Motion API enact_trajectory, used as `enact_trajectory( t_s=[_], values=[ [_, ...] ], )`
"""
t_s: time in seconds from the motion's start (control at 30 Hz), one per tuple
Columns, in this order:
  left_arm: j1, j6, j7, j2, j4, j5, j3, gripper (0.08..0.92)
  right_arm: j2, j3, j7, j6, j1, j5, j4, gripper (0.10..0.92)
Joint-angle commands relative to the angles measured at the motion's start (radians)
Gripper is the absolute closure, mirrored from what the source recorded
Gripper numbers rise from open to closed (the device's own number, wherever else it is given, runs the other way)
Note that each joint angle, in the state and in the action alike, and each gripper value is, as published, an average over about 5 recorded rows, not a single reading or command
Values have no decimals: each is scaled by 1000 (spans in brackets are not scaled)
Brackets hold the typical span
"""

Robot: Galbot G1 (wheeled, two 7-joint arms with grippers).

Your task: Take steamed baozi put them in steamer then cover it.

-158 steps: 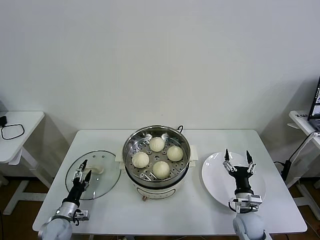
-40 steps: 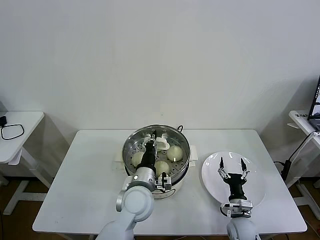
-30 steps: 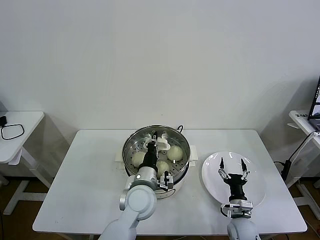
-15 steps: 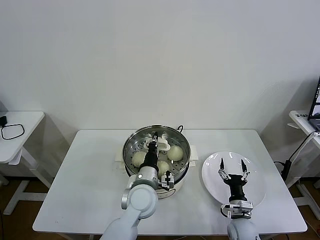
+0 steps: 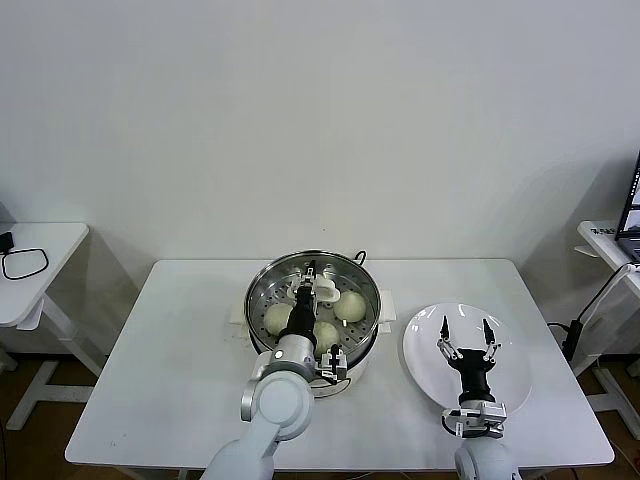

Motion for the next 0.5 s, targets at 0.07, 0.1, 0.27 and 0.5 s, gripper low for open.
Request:
enact_trajectory(
  t_s=[0.07,0.1,0.27,0.5],
  values=[
    [76,-1,-3,47,-141,-49,3,499,0,0,1,0,-1,-1,7,203],
    [89,0,-3,59,-166,-63,4,473,0,0,1,-1,-1,-1,8,203],
    [164,0,-3,118,-293,-151,-2,327,1,-1,2,-1,1,-2,11,203],
    [243,-6,-33,189,-417,-389,-61,185,2,0,-17,7,-6,4,16,203]
  ],
)
